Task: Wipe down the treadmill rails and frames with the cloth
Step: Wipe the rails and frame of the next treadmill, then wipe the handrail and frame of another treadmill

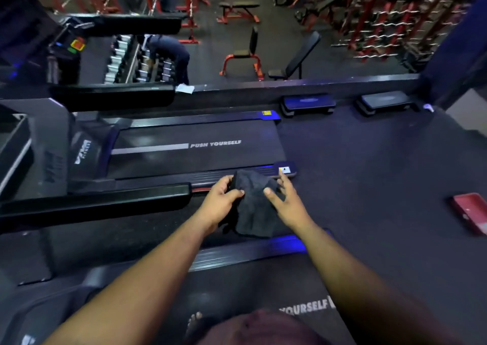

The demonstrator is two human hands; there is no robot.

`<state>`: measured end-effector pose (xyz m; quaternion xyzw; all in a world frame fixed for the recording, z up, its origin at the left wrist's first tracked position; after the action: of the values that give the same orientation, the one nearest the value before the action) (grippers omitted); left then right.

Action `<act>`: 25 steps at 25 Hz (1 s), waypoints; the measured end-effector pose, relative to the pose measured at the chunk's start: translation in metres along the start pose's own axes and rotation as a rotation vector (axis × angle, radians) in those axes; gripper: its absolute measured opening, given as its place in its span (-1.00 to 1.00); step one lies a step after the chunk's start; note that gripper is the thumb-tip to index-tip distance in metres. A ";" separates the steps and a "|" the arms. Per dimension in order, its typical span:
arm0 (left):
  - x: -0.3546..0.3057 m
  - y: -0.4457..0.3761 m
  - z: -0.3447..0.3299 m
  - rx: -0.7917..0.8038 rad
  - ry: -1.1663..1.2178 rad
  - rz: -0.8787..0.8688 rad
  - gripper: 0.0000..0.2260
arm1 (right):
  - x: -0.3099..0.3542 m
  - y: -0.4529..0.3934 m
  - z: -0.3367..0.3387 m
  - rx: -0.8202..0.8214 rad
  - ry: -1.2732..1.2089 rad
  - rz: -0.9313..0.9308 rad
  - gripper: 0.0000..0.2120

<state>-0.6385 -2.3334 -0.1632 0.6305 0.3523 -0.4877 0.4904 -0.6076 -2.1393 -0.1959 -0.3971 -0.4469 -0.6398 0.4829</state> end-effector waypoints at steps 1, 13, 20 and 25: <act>-0.007 -0.002 -0.024 -0.002 0.035 0.010 -0.73 | -0.012 0.001 0.022 0.019 -0.106 -0.097 -0.10; -0.030 -0.071 -0.372 0.388 -0.211 -0.060 -0.76 | -0.077 0.061 0.343 -0.505 -0.447 -0.018 -0.79; -0.041 -0.149 -0.535 0.501 -0.148 -0.100 -0.81 | -0.098 0.042 0.490 -0.820 -0.328 -0.006 -0.82; -0.051 -0.217 -0.595 0.478 -0.160 -0.146 -0.68 | -0.100 -0.022 0.564 -0.835 -0.266 -0.019 -0.84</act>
<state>-0.6925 -1.7005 -0.1478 0.6610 0.2317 -0.6393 0.3173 -0.5641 -1.5712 -0.1328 -0.6331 -0.2118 -0.7133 0.2132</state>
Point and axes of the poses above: each hand's wrist, its own y-axis away from the middle knuckle, its own z-axis out of the back of the hand, x = y × z, the point moved 3 cm from there along -y, towards the middle knuckle, and after that the axes turned 1 degree about -y, right-handed, at the moved point
